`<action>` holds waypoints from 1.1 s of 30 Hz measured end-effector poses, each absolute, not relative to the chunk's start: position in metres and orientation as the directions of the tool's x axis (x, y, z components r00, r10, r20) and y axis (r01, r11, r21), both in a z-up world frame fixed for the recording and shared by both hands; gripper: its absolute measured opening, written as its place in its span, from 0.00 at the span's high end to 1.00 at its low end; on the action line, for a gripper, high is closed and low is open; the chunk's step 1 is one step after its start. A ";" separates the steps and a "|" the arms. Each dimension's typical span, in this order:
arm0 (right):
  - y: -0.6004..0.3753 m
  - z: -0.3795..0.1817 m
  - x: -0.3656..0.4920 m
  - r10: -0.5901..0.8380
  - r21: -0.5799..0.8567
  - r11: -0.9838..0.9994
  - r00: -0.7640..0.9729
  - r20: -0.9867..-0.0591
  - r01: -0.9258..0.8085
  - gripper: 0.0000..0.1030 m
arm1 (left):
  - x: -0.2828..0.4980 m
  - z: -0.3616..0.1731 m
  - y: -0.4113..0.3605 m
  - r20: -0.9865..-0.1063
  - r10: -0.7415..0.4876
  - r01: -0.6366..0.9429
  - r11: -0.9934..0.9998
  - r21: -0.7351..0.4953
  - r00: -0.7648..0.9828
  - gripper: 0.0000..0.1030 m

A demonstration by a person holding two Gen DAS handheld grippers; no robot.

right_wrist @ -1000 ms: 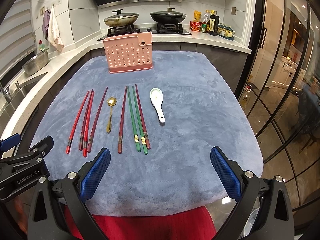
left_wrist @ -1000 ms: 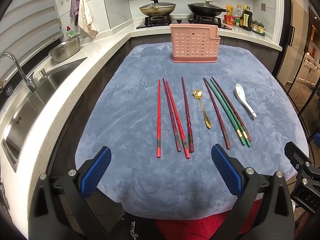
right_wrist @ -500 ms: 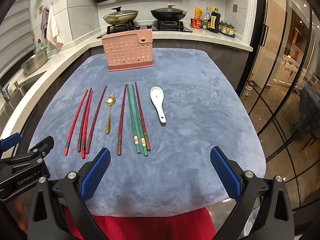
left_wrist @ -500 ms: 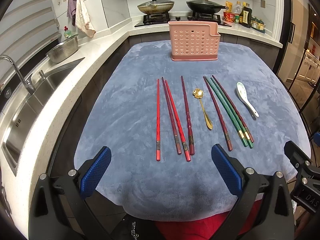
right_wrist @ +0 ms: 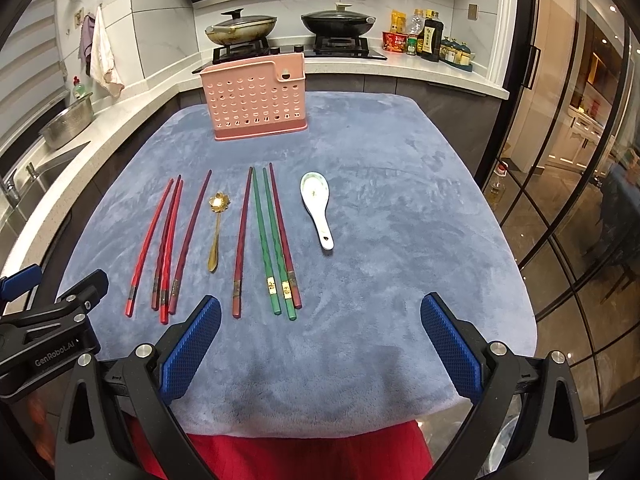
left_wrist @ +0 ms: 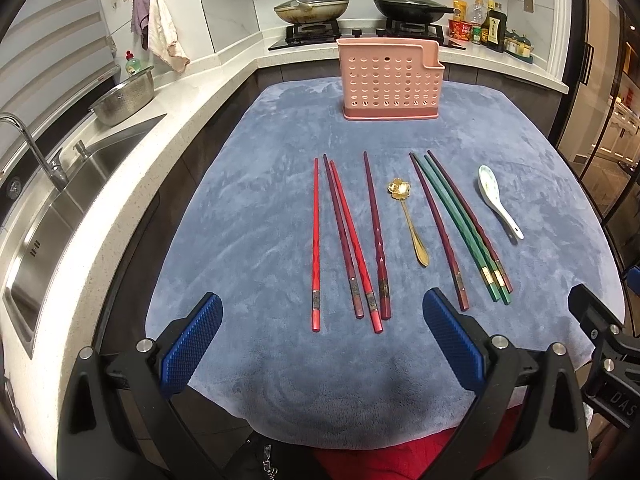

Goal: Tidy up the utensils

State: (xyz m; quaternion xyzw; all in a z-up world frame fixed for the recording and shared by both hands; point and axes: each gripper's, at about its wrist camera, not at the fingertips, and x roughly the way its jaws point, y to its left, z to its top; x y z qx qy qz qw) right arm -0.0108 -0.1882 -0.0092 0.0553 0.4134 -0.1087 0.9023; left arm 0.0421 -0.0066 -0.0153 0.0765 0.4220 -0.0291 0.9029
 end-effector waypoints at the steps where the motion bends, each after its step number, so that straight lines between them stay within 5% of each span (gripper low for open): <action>1: -0.188 -0.010 -0.010 -0.150 0.010 0.970 0.633 -0.759 0.241 0.07 | 0.043 -0.015 -0.006 -0.768 0.012 0.118 0.987 0.113 0.641 0.07; 33: -0.185 -0.009 -0.011 -0.152 0.005 0.971 0.635 -0.758 0.238 0.07 | 0.038 -0.020 -0.008 -0.769 0.006 0.126 0.986 0.113 0.639 0.07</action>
